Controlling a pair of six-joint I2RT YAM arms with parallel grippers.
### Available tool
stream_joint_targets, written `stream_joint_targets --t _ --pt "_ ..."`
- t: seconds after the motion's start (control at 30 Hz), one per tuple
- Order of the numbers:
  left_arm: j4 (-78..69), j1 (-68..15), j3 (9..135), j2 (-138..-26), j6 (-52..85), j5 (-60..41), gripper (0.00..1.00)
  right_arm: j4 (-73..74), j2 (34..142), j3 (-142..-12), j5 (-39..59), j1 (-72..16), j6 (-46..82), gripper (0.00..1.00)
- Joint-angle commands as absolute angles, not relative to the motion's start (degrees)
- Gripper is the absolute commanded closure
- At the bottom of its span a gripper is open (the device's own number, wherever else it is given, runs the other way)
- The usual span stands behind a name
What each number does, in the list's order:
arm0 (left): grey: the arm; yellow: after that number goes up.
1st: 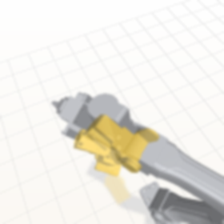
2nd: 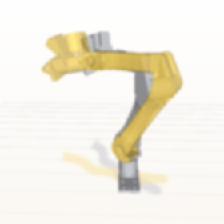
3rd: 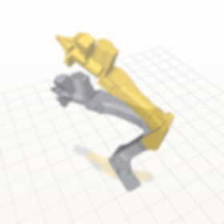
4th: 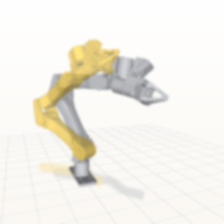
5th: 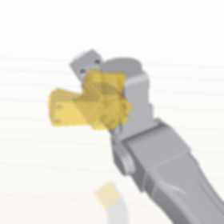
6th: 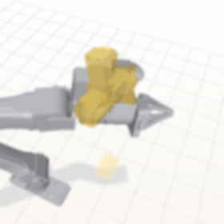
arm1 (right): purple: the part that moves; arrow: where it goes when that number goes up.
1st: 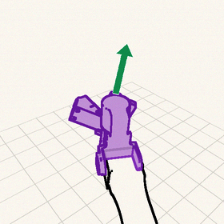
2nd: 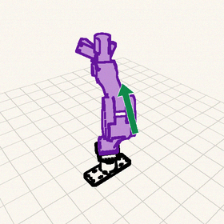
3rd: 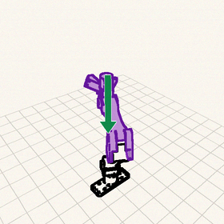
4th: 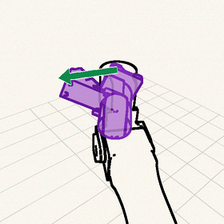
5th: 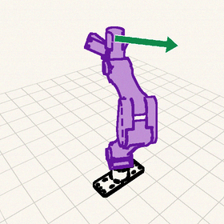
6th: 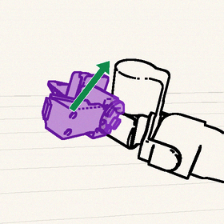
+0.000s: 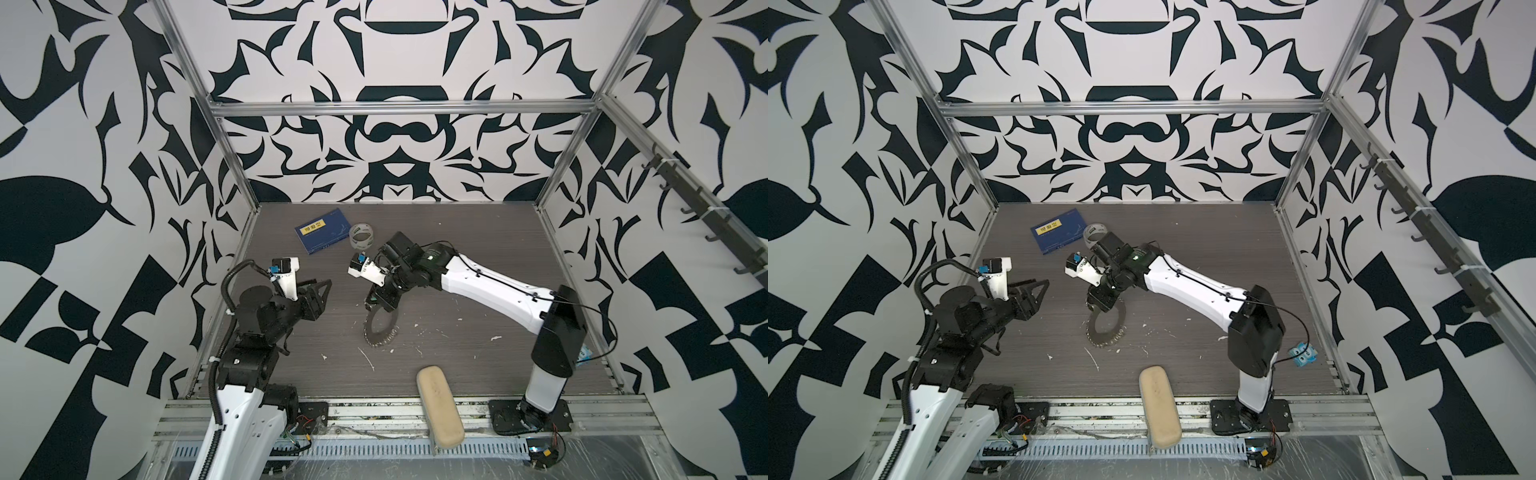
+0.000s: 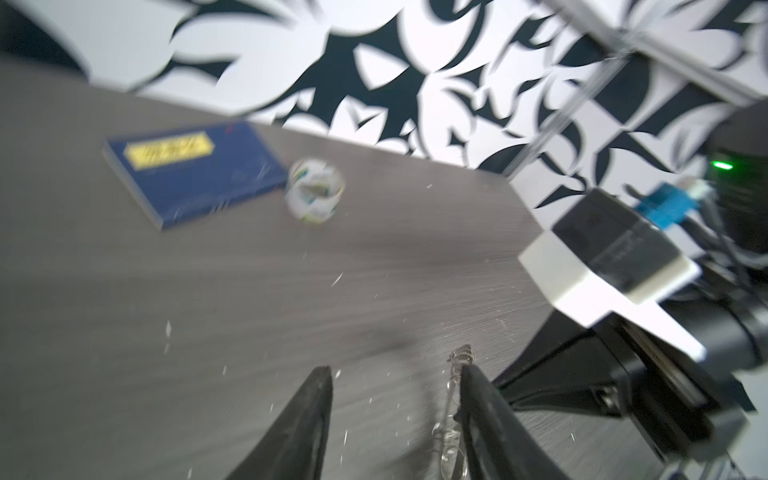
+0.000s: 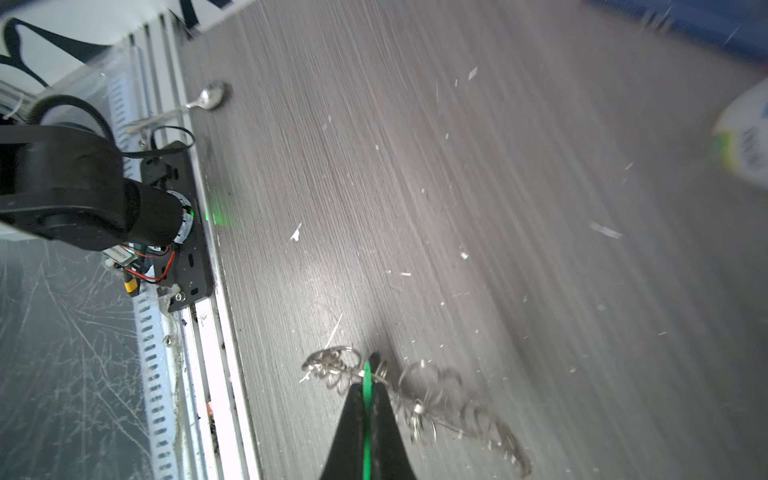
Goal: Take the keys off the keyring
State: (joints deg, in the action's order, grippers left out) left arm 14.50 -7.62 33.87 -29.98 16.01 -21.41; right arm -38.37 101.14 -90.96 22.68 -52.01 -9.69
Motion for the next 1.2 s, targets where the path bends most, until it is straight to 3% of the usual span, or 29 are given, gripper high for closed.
stream_joint_targets --t 0.0,0.13,0.3,0.5,0.83,1.17 --pt "12.19 -7.47 34.87 -30.29 6.86 -30.62 0.47 -31.61 97.21 -87.04 22.69 -52.21 -16.47 1.00" --pt "13.09 -7.47 37.07 -32.78 1.57 -39.98 0.48 -18.75 88.53 -76.60 27.73 -52.28 -25.71 1.00" --pt "13.25 -7.47 38.16 -33.50 -0.15 -44.00 0.52 0.13 77.90 -62.00 28.41 -52.21 -33.79 1.00" --pt "12.35 -7.47 37.88 -35.07 -0.55 -45.86 0.48 9.01 71.83 -55.52 26.46 -52.14 -38.24 1.00" --pt "4.92 -11.80 37.86 -40.53 2.69 -45.08 0.47 11.53 69.41 -55.67 23.38 -52.19 -42.01 1.00" --pt "3.53 -20.25 38.07 -40.02 0.59 -36.21 0.66 12.05 70.72 -58.70 15.91 -52.05 -34.28 1.00"
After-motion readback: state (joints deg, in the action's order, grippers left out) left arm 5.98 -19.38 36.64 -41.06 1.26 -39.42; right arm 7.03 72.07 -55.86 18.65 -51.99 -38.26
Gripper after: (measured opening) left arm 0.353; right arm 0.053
